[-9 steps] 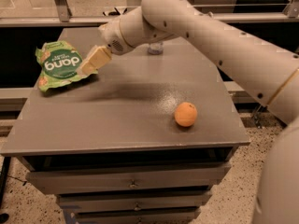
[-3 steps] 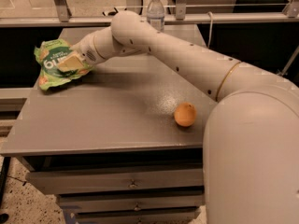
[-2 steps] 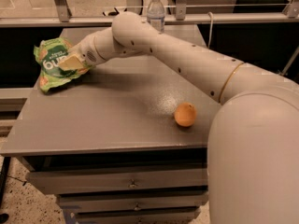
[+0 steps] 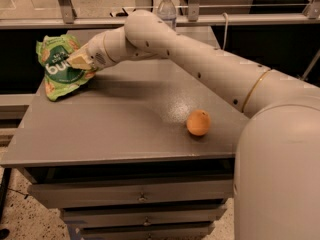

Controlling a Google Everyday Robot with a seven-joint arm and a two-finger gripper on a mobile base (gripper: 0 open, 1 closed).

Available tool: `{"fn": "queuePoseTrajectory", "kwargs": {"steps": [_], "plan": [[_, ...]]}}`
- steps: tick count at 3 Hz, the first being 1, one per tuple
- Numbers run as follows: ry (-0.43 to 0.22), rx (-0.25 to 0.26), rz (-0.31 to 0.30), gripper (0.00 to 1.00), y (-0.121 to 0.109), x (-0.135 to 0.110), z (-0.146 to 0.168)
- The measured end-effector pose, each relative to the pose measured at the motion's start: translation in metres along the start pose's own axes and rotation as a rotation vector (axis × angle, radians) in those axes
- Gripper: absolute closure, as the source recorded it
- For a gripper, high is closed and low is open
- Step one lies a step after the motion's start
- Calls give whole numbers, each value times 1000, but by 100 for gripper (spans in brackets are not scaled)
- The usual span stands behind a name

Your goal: Move green rice chip bag near orange

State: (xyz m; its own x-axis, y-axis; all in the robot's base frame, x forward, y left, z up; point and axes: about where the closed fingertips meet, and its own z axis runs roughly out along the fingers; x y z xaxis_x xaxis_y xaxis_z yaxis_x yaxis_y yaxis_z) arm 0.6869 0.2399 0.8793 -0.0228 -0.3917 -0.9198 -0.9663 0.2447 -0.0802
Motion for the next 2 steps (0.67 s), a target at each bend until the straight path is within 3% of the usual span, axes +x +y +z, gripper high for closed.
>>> {"fn": "queuePoseTrajectory", "kwargs": {"steps": [2], "plan": [[-5, -32, -40, 100, 9, -13, -57]]}}
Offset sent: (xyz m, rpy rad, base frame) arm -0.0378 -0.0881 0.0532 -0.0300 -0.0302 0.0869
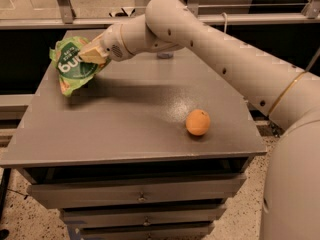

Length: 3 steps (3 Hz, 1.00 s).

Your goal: Move green rice chip bag near orange

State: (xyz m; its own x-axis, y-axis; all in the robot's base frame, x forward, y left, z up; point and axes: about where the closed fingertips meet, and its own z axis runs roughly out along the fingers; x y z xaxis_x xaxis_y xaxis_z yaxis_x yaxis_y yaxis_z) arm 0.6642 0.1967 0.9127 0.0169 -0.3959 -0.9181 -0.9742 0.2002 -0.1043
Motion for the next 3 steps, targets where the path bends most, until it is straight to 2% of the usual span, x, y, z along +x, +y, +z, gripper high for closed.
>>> {"fn": "queuePoseTrajectory", "kwargs": {"steps": [1, 3], "plan": [[15, -36, -44, 100, 2, 3, -38], [103, -103, -140, 100, 0, 31, -112]]}}
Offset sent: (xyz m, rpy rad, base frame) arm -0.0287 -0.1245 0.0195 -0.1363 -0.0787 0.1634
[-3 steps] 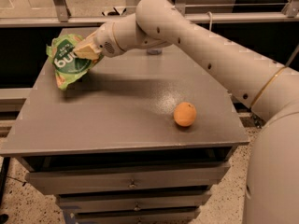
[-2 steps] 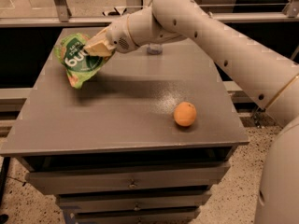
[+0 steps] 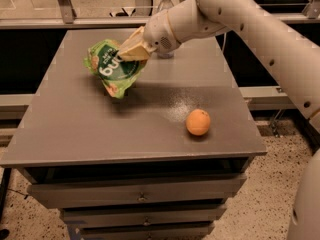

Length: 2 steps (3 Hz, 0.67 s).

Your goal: Move green rice chip bag near orange

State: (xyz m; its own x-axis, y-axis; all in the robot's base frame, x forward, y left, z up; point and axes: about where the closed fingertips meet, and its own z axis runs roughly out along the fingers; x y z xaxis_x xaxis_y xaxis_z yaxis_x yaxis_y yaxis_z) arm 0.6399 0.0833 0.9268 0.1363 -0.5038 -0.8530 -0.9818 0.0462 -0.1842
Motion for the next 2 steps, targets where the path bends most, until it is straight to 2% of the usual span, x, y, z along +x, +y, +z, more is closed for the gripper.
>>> {"fn": "queuePoseTrajectory", "kwargs": {"steps": [2], "plan": [[68, -112, -70, 100, 0, 44, -48]]}}
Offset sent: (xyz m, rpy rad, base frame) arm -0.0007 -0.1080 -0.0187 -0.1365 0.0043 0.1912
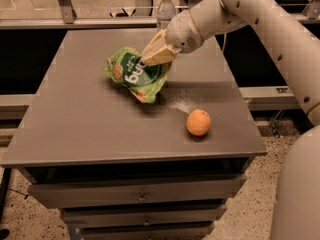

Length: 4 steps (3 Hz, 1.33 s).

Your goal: Move green rice chip bag near orange

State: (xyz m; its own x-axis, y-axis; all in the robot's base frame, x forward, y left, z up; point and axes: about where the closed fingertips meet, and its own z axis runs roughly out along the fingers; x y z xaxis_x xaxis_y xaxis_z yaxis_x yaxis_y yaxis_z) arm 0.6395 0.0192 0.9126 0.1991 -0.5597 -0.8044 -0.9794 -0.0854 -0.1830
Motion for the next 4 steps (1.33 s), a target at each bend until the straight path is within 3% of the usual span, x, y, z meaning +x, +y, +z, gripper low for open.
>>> {"fn": "queuePoseTrajectory", "kwargs": {"steps": [1, 2, 4], "plan": [[9, -40, -6, 100, 10, 17, -17], [-6, -44, 3, 100, 26, 27, -31], [-66, -28, 29, 100, 52, 37, -22]]}}
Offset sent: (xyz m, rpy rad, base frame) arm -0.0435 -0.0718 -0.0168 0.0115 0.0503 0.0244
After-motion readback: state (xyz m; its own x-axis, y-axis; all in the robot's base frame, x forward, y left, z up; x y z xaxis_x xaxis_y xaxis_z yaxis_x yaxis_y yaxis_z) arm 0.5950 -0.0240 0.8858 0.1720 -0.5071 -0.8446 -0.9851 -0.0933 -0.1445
